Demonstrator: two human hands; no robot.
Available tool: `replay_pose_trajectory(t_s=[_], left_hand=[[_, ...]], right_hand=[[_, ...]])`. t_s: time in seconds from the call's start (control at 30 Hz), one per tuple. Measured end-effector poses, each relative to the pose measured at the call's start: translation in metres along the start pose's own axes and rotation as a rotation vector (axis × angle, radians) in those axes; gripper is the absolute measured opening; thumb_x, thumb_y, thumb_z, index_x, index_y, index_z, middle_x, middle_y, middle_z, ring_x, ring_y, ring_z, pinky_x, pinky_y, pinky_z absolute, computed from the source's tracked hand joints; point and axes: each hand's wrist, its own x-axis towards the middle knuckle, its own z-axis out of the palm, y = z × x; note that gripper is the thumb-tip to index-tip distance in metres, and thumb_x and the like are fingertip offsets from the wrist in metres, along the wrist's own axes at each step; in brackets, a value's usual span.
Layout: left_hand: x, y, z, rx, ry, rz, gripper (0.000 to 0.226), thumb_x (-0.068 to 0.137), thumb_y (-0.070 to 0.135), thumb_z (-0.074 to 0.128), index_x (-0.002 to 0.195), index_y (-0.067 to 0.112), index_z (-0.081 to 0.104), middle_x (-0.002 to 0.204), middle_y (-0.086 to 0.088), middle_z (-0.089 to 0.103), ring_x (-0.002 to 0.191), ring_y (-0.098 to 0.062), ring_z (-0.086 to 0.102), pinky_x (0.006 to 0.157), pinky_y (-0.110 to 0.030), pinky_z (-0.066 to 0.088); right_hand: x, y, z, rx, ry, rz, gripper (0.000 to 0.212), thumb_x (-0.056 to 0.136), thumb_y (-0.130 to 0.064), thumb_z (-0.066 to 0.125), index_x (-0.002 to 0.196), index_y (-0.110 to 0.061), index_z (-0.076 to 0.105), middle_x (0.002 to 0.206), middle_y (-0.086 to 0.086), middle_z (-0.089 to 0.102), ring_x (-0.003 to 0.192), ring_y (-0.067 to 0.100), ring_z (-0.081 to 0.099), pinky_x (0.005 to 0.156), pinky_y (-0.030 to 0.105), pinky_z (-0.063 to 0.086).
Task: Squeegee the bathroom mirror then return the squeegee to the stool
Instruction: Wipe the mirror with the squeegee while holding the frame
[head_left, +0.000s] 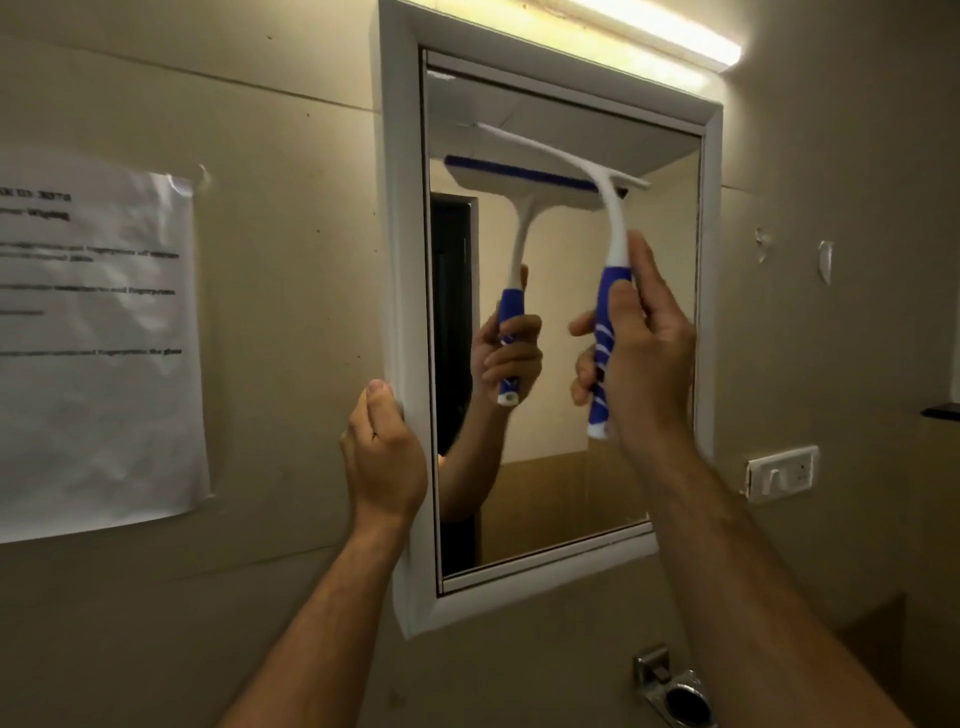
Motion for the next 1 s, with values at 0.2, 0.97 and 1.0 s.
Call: replay_pose_trajectory(t_s=[0.2,0.97,1.0], left_hand=[[-0.002,-0.004,0.000,-0.049,-0.004,0.031,0.041,0.104,0.020,0.024,0.067,0.038,0.026,0.067,0.017,0.028,0.049,0.032,0.036,0.051,0.011,0.029],[-0.002,-0.001,-0.005,0.021,-0.051,0.015,0.041,0.103,0.026,0.024,0.128,0.005,0.050,0.092,0.019,0.049,0.082,0.017,0.044,0.089,-0.015,0.028],[-0.003,-0.001,-0.005,0.009,-0.050,0.004,0.038,0.104,0.025,0.024,0.124,0.008,0.052,0.087,0.022,0.045,0.076,0.020,0.044,0.087,-0.011,0.028]], right_hand=[[-0.019,0.006,0.017,0.025,-0.064,0.051,0.039,0.102,-0.025,0.044,0.131,-0.051,0.046,0.113,0.005,0.057,0.045,0.005,0.048,0.041,0.017,0.042],[0.010,-0.004,0.037,0.030,-0.053,-0.019,0.041,0.102,-0.024,0.043,0.139,-0.042,0.045,0.109,0.001,0.057,0.047,0.006,0.046,0.042,0.017,0.041],[0.004,0.000,0.032,0.019,-0.066,-0.008,0.041,0.102,-0.023,0.043,0.137,-0.045,0.045,0.107,0.001,0.058,0.048,0.007,0.046,0.042,0.017,0.041]])
